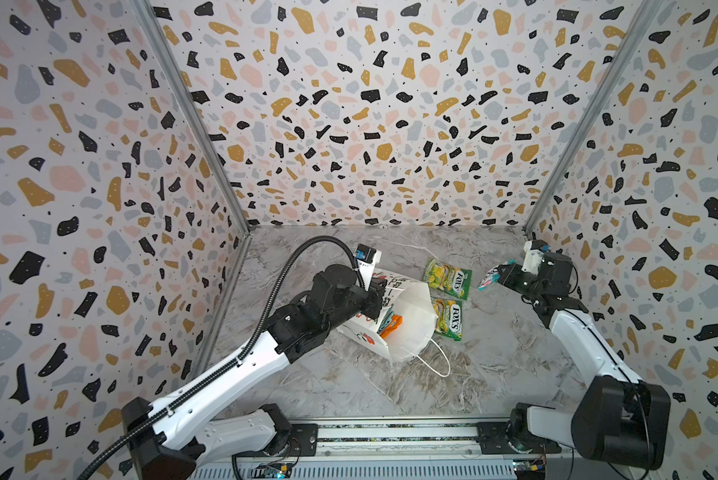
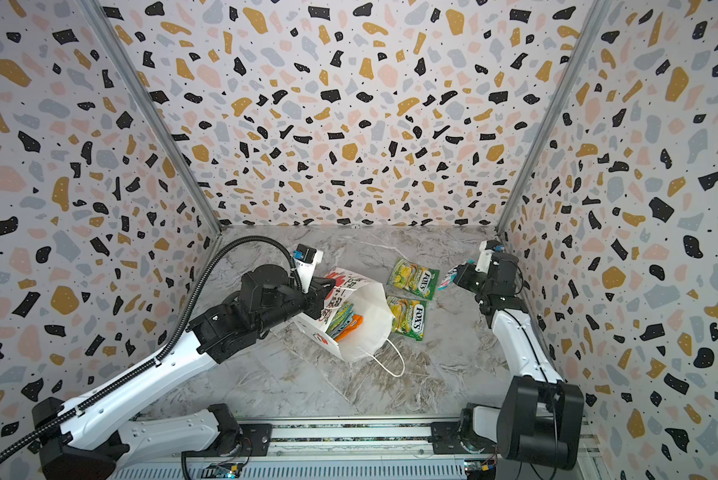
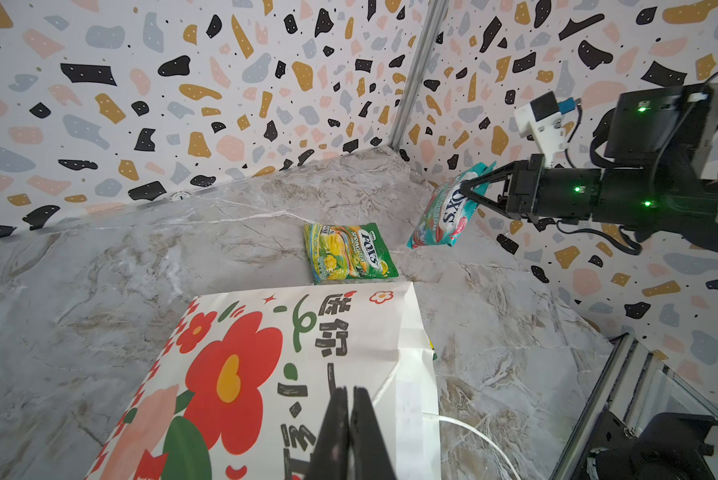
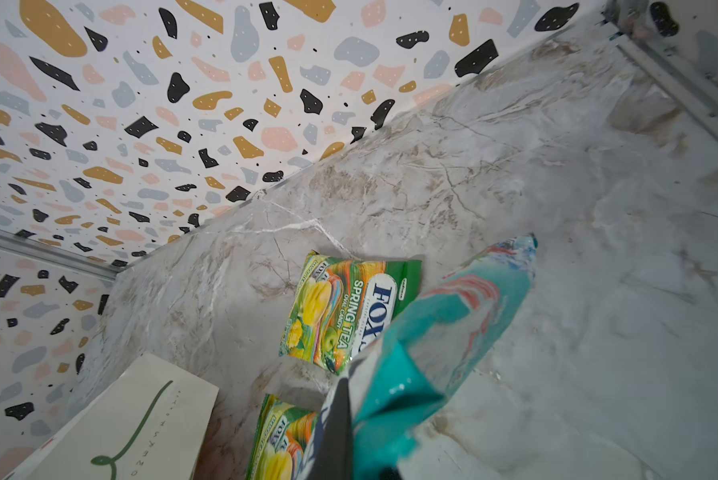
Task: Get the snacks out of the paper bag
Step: 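Lower the teal packet onto the table beyond the green packets and release, then move the open right gripper back to the bag opening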
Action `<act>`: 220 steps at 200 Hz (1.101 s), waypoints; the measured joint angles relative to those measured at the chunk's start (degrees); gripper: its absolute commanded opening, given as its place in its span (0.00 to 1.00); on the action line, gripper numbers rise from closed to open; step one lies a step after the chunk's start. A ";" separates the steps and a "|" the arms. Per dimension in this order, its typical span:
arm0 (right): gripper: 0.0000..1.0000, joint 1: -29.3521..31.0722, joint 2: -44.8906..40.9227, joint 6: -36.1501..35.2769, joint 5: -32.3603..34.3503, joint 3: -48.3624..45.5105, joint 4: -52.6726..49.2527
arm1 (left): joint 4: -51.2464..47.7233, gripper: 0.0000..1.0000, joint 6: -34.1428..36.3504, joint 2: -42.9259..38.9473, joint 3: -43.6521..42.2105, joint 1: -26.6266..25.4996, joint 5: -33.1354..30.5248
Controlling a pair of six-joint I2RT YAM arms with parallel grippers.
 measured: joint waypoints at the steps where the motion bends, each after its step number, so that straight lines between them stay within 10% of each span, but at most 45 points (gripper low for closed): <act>1: 0.00 -0.13 0.35 0.07 -0.35 0.00 0.37 | 0.00 0.00 0.00 0.00 0.00 0.00 0.00; 92: 0.00 -7.78 16.90 1.90 -12.11 -4.17 18.88 | 0.00 0.00 0.02 0.00 0.00 0.00 0.00; 148: 0.44 -10.43 16.90 -2.14 -1.01 -6.64 12.07 | -0.09 0.00 0.02 0.02 0.00 0.00 0.02; 220: 0.58 -10.49 3.80 -2.10 7.61 -9.57 6.60 | -0.13 0.00 0.02 0.20 0.00 0.00 0.96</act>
